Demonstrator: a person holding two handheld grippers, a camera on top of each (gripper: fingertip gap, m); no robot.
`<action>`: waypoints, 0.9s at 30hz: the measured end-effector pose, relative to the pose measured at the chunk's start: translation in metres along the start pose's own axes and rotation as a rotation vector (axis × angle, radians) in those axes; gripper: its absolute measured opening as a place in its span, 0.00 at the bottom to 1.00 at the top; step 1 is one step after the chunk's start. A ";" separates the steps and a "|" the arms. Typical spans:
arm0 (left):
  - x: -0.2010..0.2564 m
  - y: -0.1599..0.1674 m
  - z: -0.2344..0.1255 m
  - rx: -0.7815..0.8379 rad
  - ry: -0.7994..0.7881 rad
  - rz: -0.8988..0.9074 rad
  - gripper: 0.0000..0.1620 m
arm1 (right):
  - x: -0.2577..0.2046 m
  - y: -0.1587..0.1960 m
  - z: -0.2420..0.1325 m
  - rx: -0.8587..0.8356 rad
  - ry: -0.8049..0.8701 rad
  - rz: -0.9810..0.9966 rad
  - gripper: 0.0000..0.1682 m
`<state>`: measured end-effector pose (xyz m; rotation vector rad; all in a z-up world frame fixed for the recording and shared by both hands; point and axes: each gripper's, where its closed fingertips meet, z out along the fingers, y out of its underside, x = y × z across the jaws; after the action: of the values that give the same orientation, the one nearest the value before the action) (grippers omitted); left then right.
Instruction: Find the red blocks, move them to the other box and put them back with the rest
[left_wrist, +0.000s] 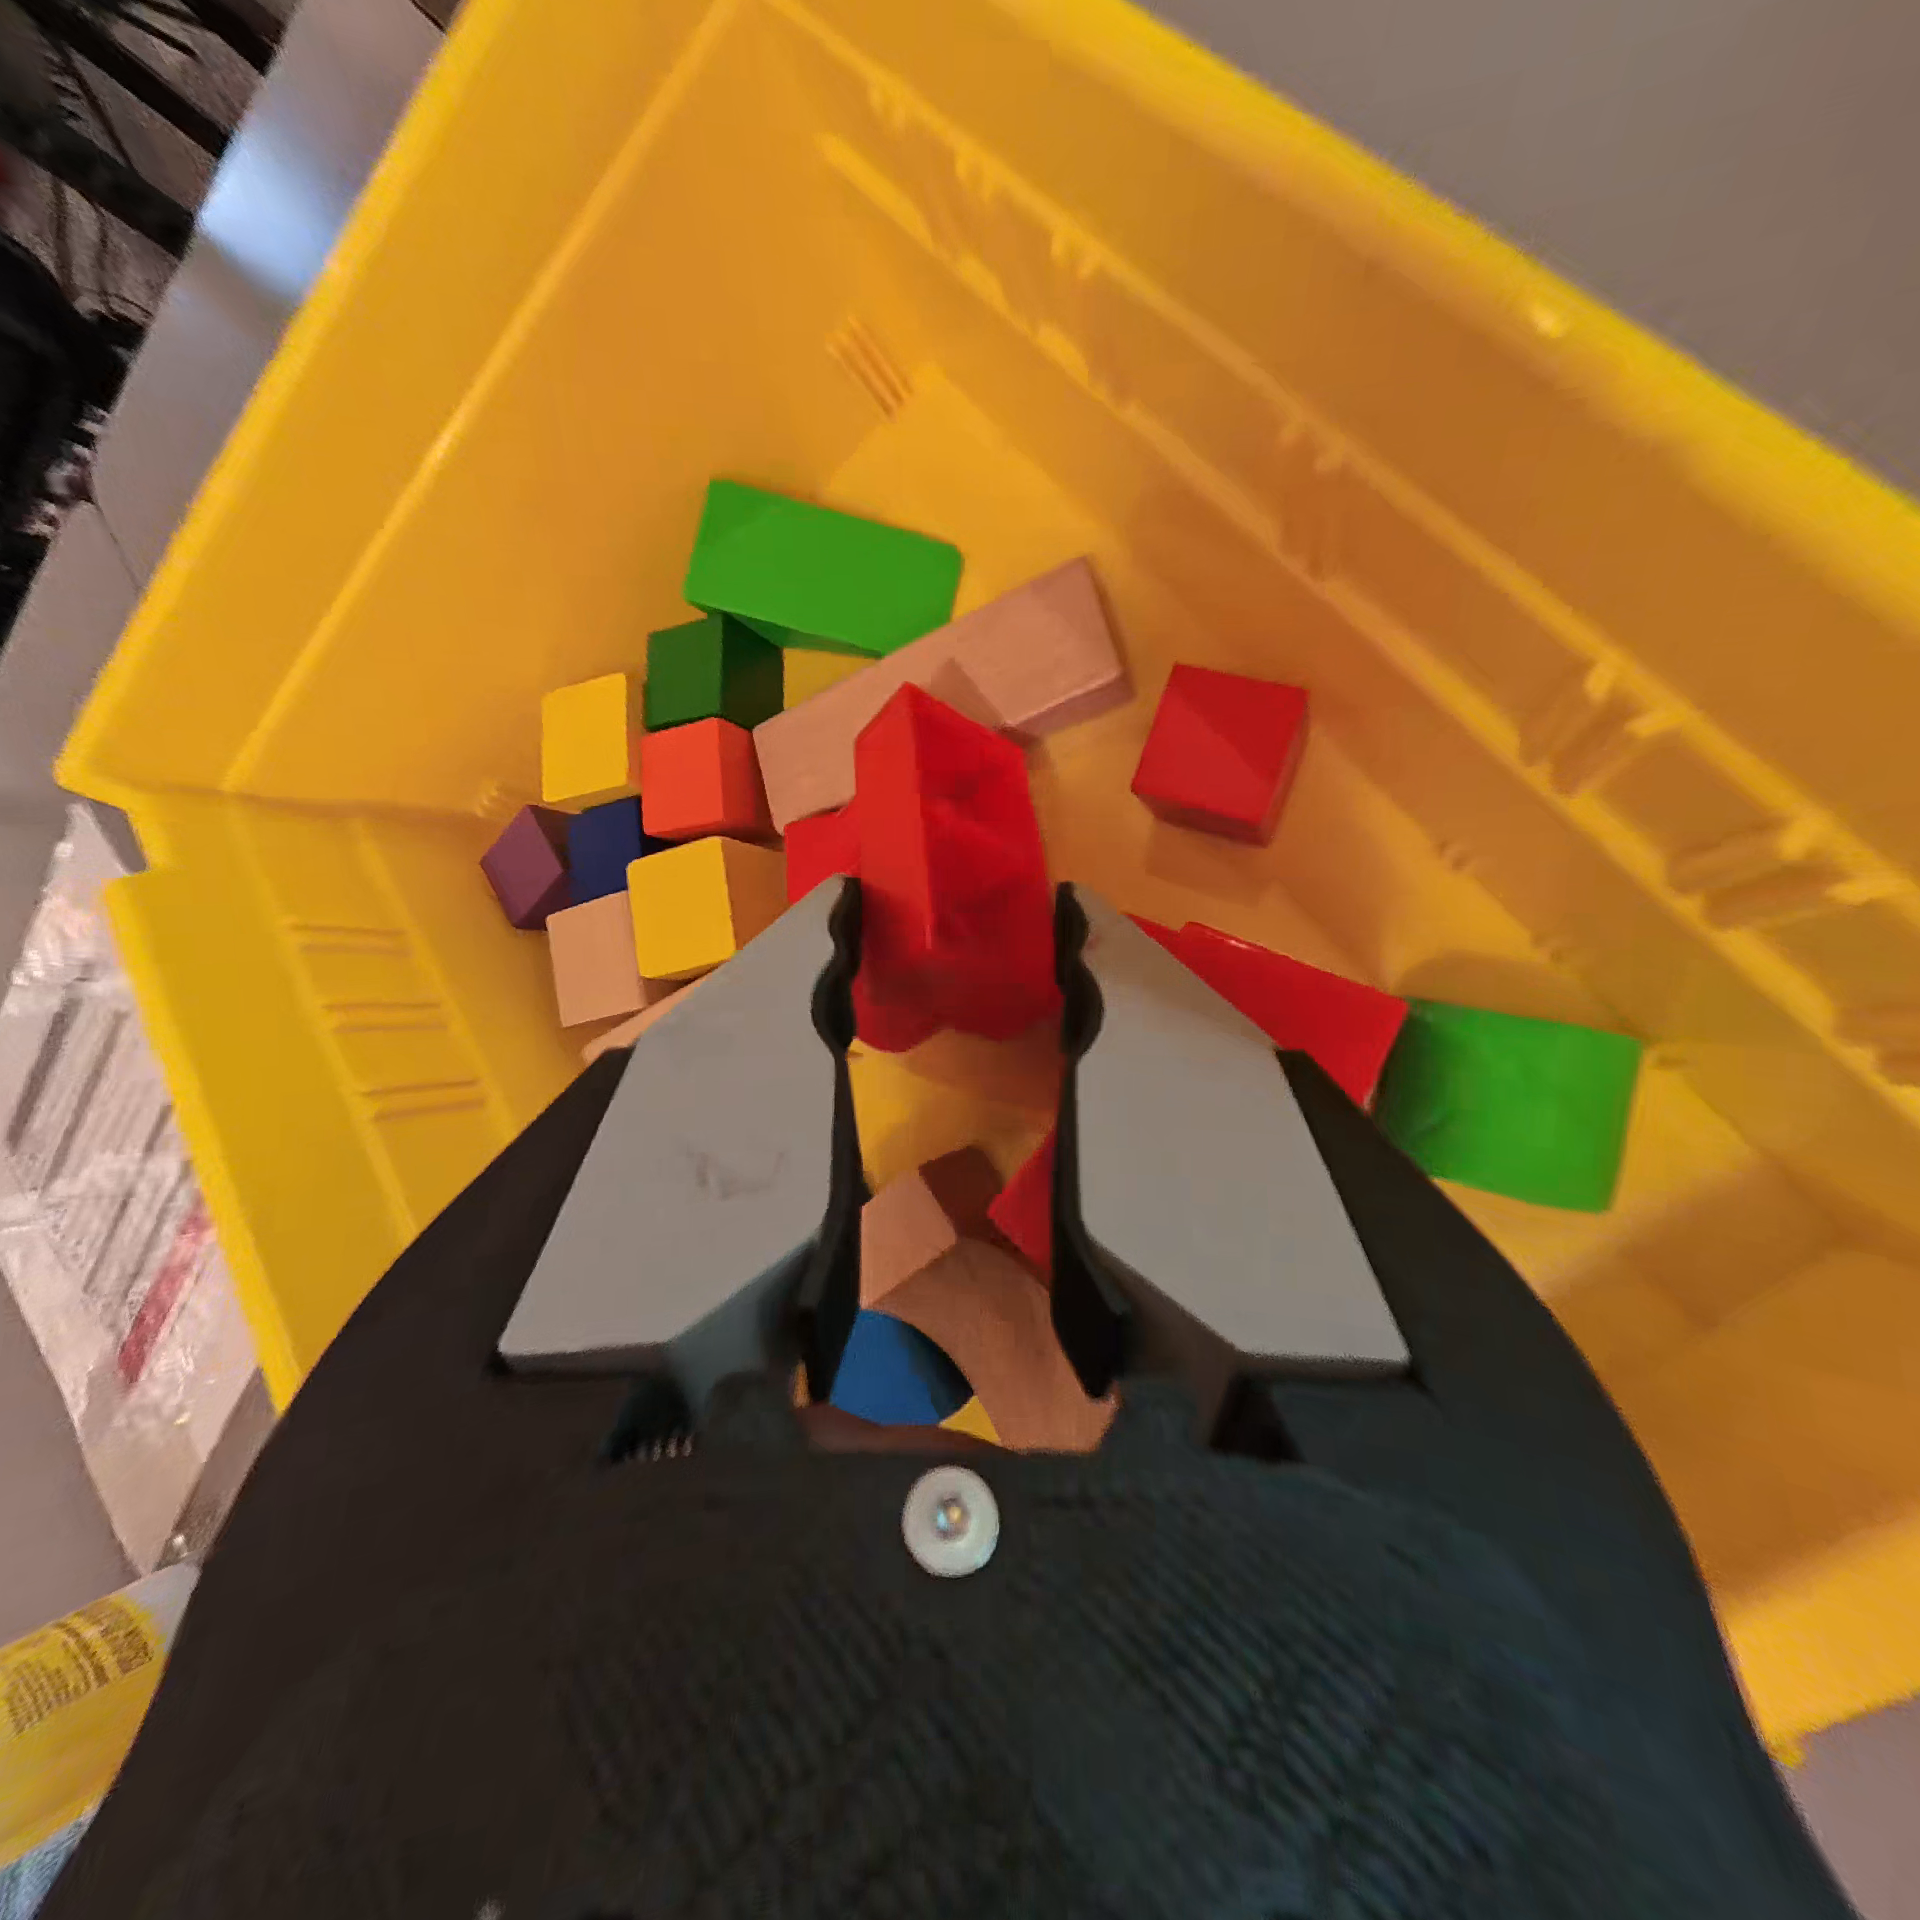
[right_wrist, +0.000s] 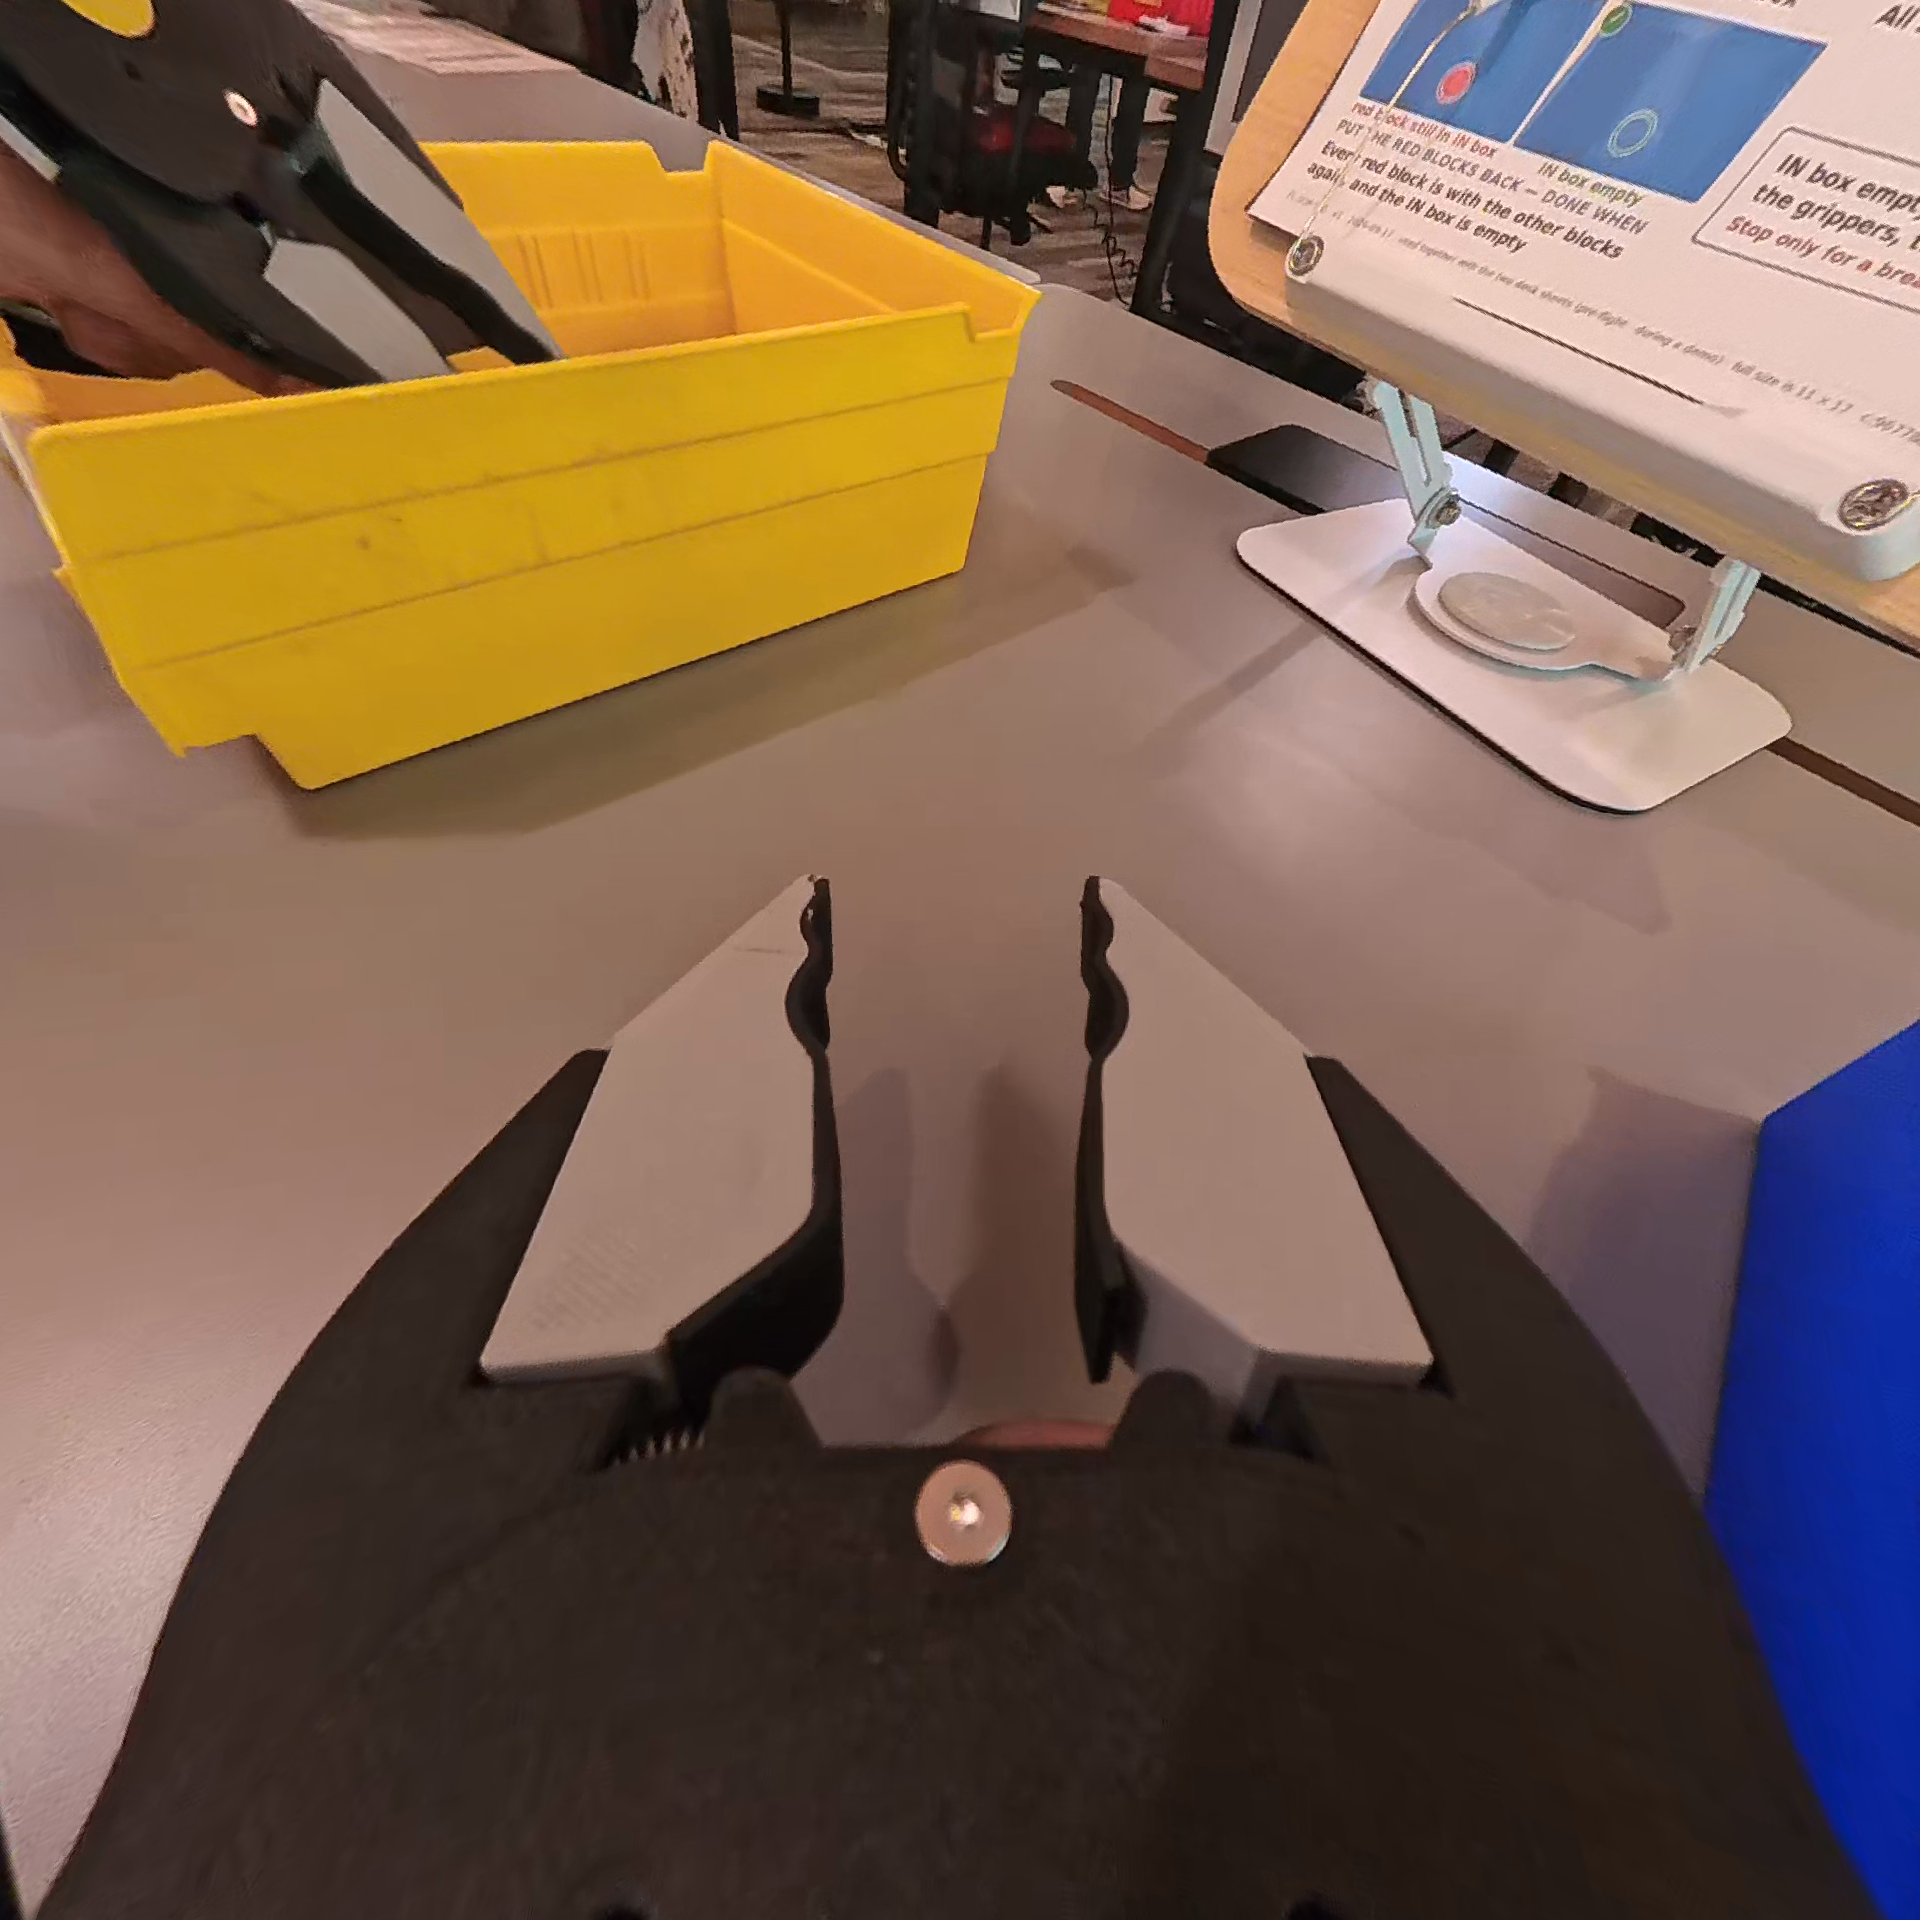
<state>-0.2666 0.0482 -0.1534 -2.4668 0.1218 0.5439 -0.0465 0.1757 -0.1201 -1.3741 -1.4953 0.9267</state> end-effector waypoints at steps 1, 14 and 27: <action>-0.003 -0.004 -0.005 0.026 -0.039 0.011 0.22 | -0.002 0.000 -0.003 0.000 -0.003 -0.004 0.27; 0.131 -0.132 -0.190 0.987 -0.320 0.665 0.21 | -0.082 -0.093 -0.055 0.146 -0.464 0.085 0.32; 0.175 -0.134 -0.187 1.030 -0.717 1.050 0.21 | -0.117 -0.107 -0.066 0.094 -0.820 0.418 0.21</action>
<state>-0.0126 0.0562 -0.0154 -0.9700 1.0990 1.3196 -0.0201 0.0455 -0.0116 -1.3232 -1.7211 1.9694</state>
